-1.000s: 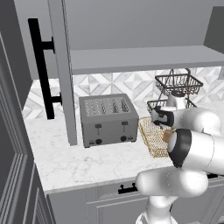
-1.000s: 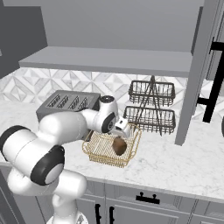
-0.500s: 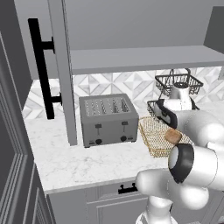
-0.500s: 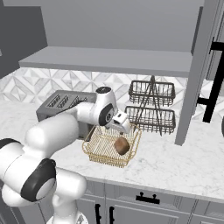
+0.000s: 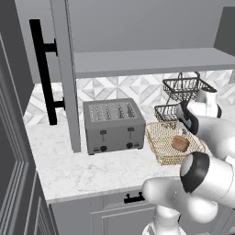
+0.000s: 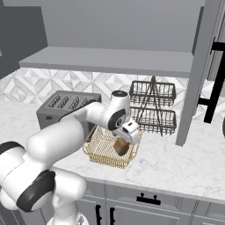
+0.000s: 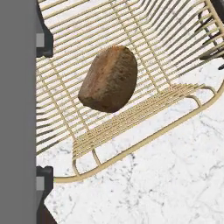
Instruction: Open the cabinet, pick up the bread from the cabinet and place it in the basket. Then move the basket to the dining counter.
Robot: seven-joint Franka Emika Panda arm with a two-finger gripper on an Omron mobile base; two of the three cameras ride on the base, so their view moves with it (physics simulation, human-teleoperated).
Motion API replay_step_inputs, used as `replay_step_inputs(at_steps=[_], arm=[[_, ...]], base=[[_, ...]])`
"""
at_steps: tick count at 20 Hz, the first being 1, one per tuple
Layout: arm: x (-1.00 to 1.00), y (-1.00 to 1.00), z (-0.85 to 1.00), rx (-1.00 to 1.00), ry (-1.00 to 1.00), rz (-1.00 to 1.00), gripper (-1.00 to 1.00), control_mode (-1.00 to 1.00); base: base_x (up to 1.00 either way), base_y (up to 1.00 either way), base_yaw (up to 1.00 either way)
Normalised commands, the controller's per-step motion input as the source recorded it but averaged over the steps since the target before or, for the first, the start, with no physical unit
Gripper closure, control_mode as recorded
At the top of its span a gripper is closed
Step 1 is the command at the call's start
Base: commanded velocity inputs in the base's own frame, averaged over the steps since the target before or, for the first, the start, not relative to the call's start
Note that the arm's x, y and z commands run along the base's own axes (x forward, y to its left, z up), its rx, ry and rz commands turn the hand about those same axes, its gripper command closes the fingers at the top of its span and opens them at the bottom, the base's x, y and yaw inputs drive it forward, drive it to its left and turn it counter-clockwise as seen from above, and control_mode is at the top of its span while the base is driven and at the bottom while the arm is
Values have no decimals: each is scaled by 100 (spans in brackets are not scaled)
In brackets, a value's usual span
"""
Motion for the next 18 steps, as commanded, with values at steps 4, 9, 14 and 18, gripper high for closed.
replay_step_inputs(at_steps=[4,9,14,18], arm=[[-31,-26,-4,31,1,-16,-100,-100],[-25,-14,-9,17,0,-23,-100,-100],[-29,-3,-23,1,0,-19,-100,-100],[-36,-4,-32,0,0,-12,-100,-100]], base=[[0,0,0],[0,0,0],[0,0,0],[0,0,0]])
